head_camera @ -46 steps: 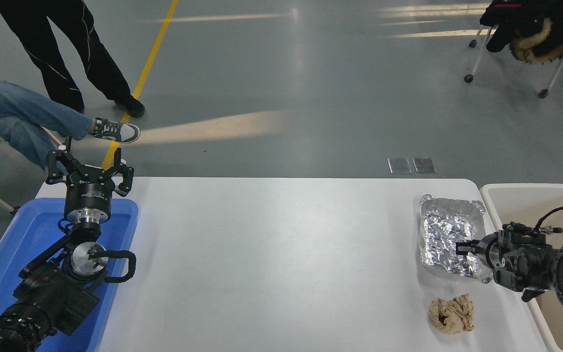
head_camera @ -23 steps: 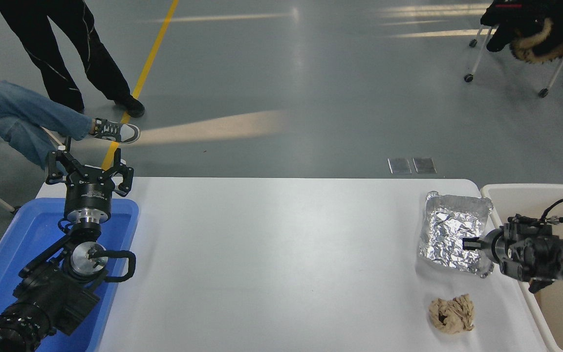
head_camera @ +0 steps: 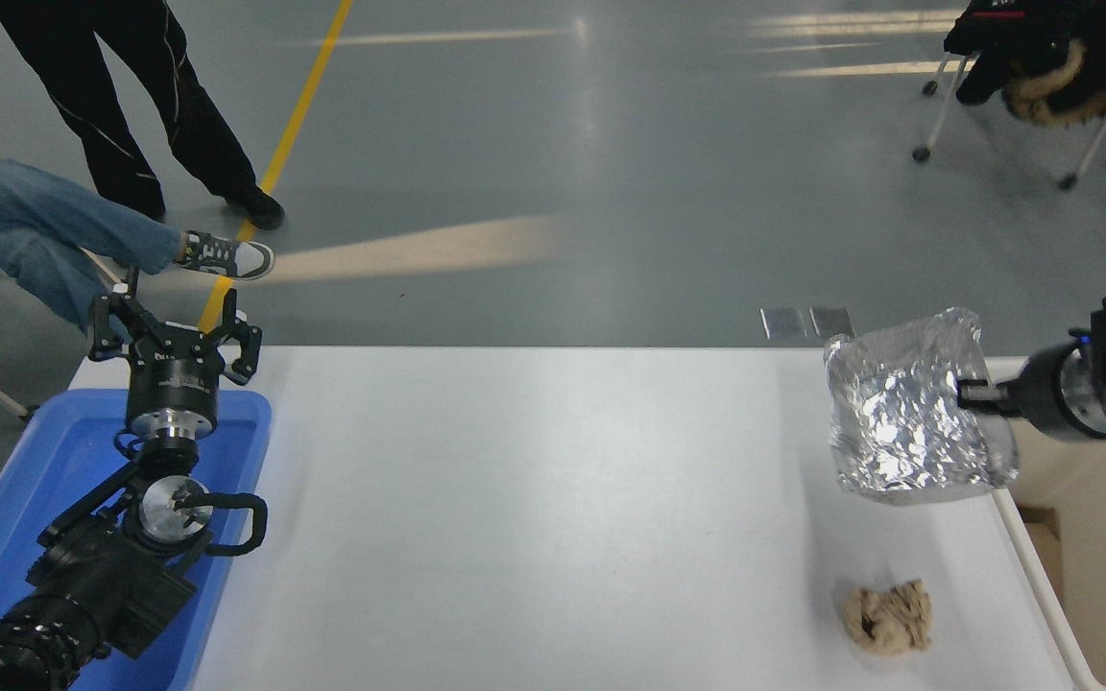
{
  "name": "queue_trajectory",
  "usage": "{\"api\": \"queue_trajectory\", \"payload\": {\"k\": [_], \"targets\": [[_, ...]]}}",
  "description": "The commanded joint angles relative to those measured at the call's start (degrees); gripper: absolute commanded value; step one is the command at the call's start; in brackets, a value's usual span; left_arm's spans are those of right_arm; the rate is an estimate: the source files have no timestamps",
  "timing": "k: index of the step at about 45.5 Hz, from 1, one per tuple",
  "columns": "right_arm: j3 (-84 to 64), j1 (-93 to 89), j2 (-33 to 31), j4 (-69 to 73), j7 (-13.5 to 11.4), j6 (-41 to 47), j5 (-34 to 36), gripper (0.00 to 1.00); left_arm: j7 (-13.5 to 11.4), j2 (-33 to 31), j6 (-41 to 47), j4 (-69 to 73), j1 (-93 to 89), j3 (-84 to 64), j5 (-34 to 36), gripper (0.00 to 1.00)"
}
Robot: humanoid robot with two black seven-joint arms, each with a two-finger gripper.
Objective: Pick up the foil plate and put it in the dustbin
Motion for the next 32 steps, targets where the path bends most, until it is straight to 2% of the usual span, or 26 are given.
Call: {"api": "queue_trajectory", "payload": {"k": [1,15,24,32], "targets": [[-2.22,22.58,-0.86,9.4,1.78,12.91,-0.81,0.0,-0.01,0.0,0.01,0.0,0.05,0.0,-0.07,0.99],[-1.78,37.09,-0.77,9.4,3.01,27.51,1.56,0.0,-0.01,0.0,0.1,0.0,0.05,-0.09,-0.07,0.99],[-3.45,31.4,-1.73,9.07,2.66,25.59,1.47,0.0,-0.01,0.0,0.1,0.09,0.14,-0.09,-0.07,0.99],[-4.77,14.0,-5.42,-3.22,2.31,18.64,1.3,0.0,-0.01,0.0,0.01,0.09,0.05,-0.09,-0.07,0.99]]}}
